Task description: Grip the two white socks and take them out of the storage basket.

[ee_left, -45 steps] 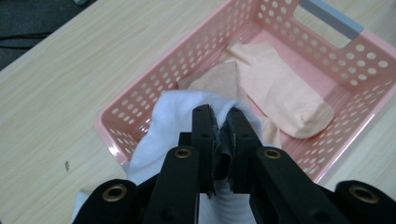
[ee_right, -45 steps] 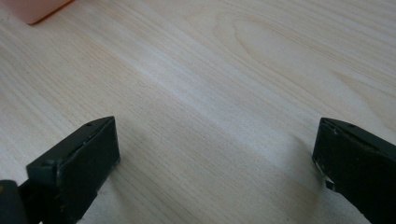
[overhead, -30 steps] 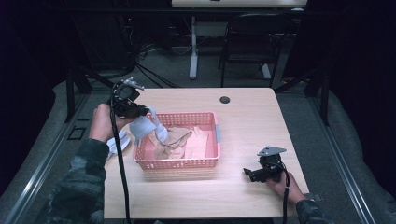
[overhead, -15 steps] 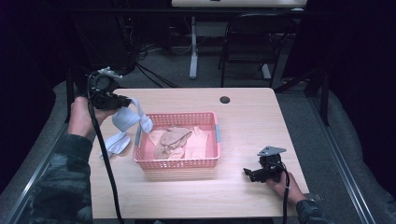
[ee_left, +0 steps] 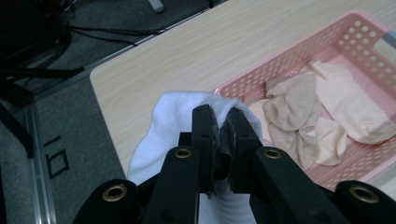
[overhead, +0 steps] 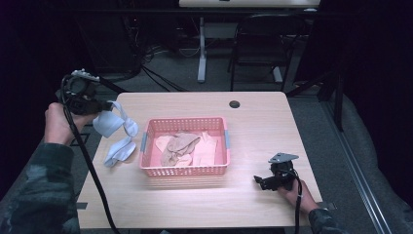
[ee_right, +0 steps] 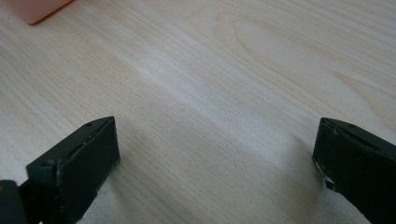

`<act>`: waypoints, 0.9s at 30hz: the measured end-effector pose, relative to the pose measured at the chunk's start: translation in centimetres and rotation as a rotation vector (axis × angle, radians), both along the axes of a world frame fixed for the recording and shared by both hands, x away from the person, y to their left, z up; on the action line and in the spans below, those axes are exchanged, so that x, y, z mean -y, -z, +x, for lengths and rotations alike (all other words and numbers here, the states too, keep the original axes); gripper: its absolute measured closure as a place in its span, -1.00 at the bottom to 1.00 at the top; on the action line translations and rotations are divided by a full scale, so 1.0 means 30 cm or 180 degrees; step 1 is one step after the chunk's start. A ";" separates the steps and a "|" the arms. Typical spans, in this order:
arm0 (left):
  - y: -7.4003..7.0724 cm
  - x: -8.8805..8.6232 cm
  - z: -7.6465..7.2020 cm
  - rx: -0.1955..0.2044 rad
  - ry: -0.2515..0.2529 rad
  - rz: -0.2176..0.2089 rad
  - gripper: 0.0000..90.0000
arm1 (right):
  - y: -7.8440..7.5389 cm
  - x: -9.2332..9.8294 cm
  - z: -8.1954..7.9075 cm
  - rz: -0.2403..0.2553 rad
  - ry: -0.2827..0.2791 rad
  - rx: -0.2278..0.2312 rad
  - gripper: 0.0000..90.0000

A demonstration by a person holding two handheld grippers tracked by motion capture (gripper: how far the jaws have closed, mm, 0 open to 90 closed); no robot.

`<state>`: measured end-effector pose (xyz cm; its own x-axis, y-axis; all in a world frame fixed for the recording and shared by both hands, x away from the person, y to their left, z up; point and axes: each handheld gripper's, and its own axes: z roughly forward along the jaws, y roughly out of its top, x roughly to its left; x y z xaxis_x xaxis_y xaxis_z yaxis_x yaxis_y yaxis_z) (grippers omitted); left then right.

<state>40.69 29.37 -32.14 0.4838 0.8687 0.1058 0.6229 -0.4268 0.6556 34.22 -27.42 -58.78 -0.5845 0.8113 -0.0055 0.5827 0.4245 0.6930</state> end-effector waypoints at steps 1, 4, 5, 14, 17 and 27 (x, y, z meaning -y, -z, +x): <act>0.006 -0.010 0.000 -0.0007 -0.0022 -0.0003 0.86 | 0.000 0.000 0.000 0.0000 0.0000 -0.0001 -1.00; 0.028 -0.038 0.002 -0.0061 -0.0077 -0.0024 0.86 | 0.000 -0.001 0.000 0.0011 0.0003 -0.0001 -1.00; 0.039 -0.046 0.004 -0.0080 -0.0092 -0.0023 0.86 | 0.000 -0.001 0.000 0.0011 0.0003 0.0001 -1.00; 0.157 -0.093 0.028 -0.0302 -0.0221 -0.0077 0.86 | 0.000 -0.001 0.000 0.0008 0.0003 0.0001 -1.00; 0.205 -0.099 0.036 -0.0381 -0.0251 -0.0085 0.86 | 0.000 -0.001 0.000 0.0010 0.0003 0.0000 -1.00; 0.352 -0.095 0.058 -0.0647 -0.0271 -0.0065 0.85 | 0.000 -0.001 0.000 0.0008 0.0004 0.0001 -1.00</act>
